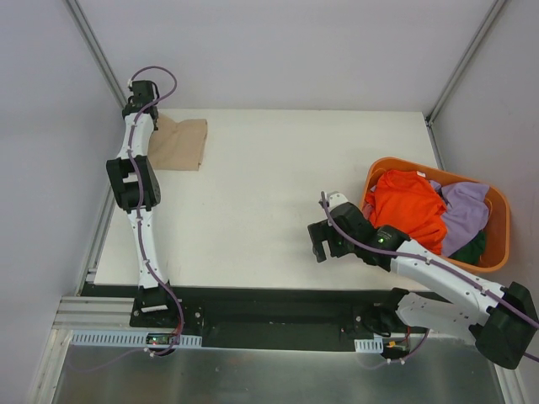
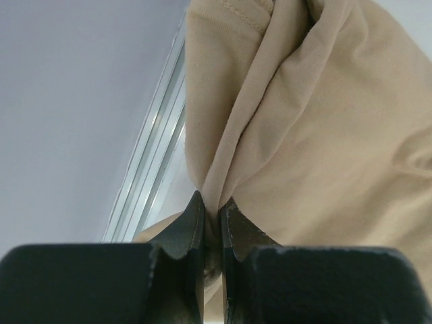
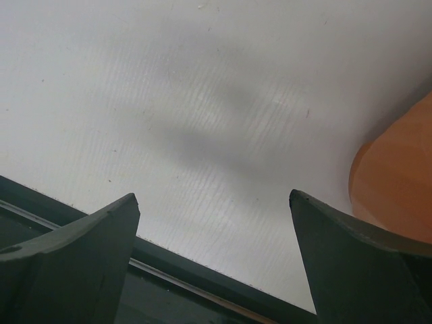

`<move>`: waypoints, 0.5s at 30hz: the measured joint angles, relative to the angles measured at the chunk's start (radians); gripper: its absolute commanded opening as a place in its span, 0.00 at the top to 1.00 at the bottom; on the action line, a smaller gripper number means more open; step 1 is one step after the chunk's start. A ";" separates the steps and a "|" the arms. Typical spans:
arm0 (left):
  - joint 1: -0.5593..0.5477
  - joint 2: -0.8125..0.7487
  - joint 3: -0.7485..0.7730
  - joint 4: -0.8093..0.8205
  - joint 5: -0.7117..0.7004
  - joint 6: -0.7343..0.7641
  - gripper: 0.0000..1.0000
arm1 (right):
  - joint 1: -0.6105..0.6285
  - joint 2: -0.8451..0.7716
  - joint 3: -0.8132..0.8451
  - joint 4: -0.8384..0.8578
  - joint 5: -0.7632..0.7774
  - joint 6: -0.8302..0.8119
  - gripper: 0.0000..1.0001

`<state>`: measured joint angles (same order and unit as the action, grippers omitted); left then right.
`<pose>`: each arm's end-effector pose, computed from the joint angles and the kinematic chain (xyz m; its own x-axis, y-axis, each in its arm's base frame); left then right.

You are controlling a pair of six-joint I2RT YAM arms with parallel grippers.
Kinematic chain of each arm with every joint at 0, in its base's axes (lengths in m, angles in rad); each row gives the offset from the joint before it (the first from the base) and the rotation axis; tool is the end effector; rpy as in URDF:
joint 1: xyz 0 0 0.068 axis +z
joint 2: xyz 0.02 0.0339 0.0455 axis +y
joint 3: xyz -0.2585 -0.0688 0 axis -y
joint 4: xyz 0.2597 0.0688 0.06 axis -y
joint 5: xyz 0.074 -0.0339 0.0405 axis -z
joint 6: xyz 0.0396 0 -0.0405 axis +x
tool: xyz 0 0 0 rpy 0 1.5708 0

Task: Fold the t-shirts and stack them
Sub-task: Put the neatly folded tshirt into the corner of the board with the left arm

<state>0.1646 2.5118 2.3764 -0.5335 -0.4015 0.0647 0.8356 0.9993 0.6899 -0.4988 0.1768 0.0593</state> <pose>0.5706 0.1105 0.2217 -0.6398 -0.0459 -0.7672 -0.4128 0.8626 0.2926 0.1553 0.1614 0.2273 -0.5226 -0.4909 -0.6971 -0.6188 0.7809 -0.0860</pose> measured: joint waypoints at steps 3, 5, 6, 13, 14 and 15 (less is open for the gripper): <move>0.000 0.003 0.002 -0.002 0.000 -0.002 0.79 | 0.000 0.000 0.000 0.000 0.000 0.013 0.04; 0.000 0.003 0.002 -0.003 -0.009 -0.006 0.66 | 0.000 -0.001 0.000 0.000 0.001 0.021 0.04; 0.000 0.003 0.002 -0.003 -0.021 -0.011 0.54 | 0.000 -0.002 0.000 0.000 0.001 0.024 0.04; -0.001 -0.031 -0.023 -0.010 -0.043 -0.066 0.01 | 0.000 -0.015 0.002 -0.008 0.018 0.037 0.04; -0.002 -0.049 -0.032 -0.014 -0.043 -0.075 0.01 | 0.000 -0.016 0.003 -0.010 0.019 0.037 0.04; -0.004 -0.072 -0.039 -0.019 -0.041 -0.080 0.01 | 0.000 -0.018 0.007 -0.014 0.022 0.037 0.04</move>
<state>0.1604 2.4397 2.3375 -0.5529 -0.4423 -0.0154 0.8352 0.9813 0.6971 -0.5133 0.1986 0.0959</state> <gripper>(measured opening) 0.985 0.955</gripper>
